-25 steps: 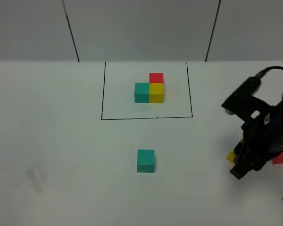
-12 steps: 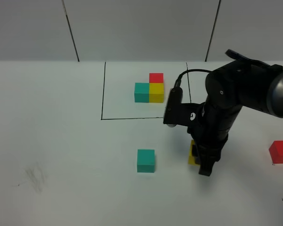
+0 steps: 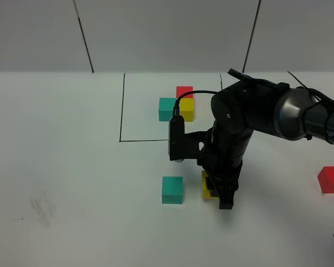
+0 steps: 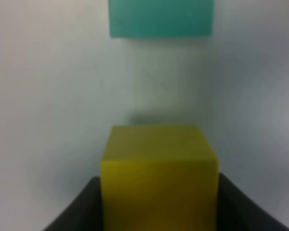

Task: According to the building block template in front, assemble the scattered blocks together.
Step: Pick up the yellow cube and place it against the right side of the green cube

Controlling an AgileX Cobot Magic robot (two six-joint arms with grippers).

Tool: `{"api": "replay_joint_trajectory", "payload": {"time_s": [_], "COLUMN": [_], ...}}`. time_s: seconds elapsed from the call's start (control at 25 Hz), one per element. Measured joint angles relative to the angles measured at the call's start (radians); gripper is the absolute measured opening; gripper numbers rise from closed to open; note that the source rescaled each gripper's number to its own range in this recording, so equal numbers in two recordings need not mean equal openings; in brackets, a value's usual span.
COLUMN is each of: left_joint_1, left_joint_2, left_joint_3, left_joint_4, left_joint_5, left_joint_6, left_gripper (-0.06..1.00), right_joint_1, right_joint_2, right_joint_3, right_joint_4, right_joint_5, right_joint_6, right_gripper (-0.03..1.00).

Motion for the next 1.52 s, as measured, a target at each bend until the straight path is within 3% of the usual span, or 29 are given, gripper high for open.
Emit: {"api": "replay_joint_trajectory", "payload": {"time_s": [0.4, 1.52], "left_joint_1": [0.0, 0.0], "left_joint_2": [0.0, 0.0], "left_joint_3": [0.0, 0.0], "left_joint_4": [0.0, 0.0], "left_joint_5": [0.0, 0.0], "left_joint_6": [0.0, 0.0], "left_gripper": [0.16, 0.16], "right_joint_1": [0.045, 0.057], "right_joint_2": [0.0, 0.071], "right_joint_3": [-0.033, -0.071], "right_joint_4": [0.001, 0.003], "right_joint_5": [-0.014, -0.048], "right_joint_6": [-0.006, -0.006], "right_gripper": [0.0, 0.0]}}
